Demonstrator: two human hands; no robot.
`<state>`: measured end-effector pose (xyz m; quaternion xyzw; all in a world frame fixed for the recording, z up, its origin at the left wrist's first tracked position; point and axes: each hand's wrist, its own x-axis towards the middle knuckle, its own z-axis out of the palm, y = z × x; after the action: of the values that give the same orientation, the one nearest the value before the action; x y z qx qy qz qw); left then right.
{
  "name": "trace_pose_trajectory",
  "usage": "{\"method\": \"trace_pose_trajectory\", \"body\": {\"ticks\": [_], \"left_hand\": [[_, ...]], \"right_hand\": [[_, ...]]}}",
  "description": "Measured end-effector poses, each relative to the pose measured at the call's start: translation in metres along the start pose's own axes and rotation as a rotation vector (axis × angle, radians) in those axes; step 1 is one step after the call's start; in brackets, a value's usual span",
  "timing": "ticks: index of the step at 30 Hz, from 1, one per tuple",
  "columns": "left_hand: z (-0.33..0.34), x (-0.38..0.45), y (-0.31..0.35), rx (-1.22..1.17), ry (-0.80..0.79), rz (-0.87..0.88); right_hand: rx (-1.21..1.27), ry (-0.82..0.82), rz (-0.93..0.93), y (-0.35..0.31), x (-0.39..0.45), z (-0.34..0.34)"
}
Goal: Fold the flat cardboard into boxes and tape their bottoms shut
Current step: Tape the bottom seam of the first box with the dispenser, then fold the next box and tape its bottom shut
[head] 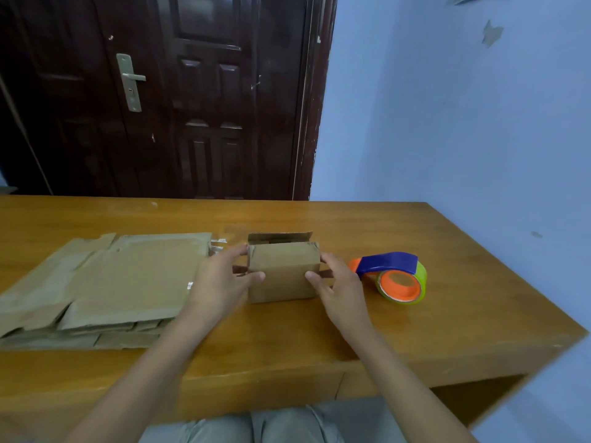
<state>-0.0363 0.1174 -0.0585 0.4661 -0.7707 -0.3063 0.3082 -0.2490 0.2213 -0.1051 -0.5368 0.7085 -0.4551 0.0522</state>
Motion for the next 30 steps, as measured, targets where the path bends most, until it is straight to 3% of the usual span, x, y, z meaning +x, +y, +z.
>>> {"method": "trace_pose_trajectory", "body": {"ticks": [2,4,7,12,18,25,30], "left_hand": [[-0.007,0.021,0.009,0.226,-0.023,0.030],[-0.010,0.044,0.015,0.283,-0.072,0.047],[-0.008,0.077,0.015,0.272,-0.098,0.037],[0.003,0.108,0.008,0.256,-0.037,0.028],[0.010,0.127,0.001,0.238,-0.003,0.046],[0.012,0.124,-0.001,0.211,0.012,0.040],[0.001,0.116,0.003,0.191,-0.110,0.067]], "right_hand": [[-0.061,-0.009,0.008,0.002,0.012,0.003],[-0.138,-0.007,0.017,0.003,0.026,0.007],[-0.233,0.010,0.055,0.001,0.049,0.014],[-0.187,0.024,0.082,0.014,0.083,0.029],[-0.157,0.085,0.108,0.031,0.101,0.045],[-0.145,0.039,0.125,0.016,0.103,0.038],[-0.230,-0.053,0.169,0.001,0.106,0.027]]}}
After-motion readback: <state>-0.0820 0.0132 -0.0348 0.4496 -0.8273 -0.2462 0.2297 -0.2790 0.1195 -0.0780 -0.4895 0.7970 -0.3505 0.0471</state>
